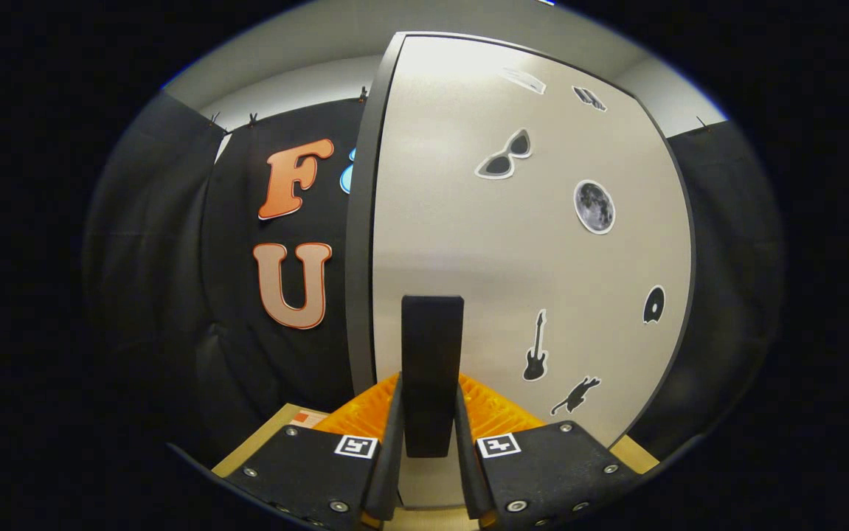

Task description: Open the shoe cabinet door, grab the shoes and put them into the shoe cabinet, then close the shoe cabinet door.

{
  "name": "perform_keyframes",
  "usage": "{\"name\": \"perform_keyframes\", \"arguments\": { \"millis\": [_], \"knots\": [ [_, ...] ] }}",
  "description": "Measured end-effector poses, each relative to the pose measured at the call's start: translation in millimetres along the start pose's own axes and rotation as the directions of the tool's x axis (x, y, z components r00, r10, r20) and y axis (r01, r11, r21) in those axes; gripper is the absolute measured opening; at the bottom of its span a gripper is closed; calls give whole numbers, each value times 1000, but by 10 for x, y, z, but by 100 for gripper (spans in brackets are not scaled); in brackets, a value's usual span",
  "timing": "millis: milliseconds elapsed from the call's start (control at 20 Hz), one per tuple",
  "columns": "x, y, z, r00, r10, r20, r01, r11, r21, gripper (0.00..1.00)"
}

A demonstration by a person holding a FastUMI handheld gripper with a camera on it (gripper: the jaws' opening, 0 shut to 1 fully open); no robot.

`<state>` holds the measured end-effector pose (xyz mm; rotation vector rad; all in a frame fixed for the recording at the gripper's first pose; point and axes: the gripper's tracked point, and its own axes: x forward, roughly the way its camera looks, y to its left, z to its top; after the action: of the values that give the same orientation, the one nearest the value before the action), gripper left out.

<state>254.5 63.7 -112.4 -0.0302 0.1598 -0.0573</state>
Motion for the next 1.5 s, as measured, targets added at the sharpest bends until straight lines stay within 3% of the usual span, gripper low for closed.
{"name": "perform_keyframes", "arguments": {
  "millis": [250, 500, 1050, 1500],
  "knots": [
    [-108, -11, -11, 999, 46, -23, -46, 999, 25, 25],
    [-436, -91, -18, 998, 63, -29, -62, 997, 35, 25],
    [-1194, -570, -54, 999, 23, -23, -23, 999, 34, 23],
    [-1654, -1155, -81, 997, 83, -6, -82, 996, 37, 22]
  ]
}}
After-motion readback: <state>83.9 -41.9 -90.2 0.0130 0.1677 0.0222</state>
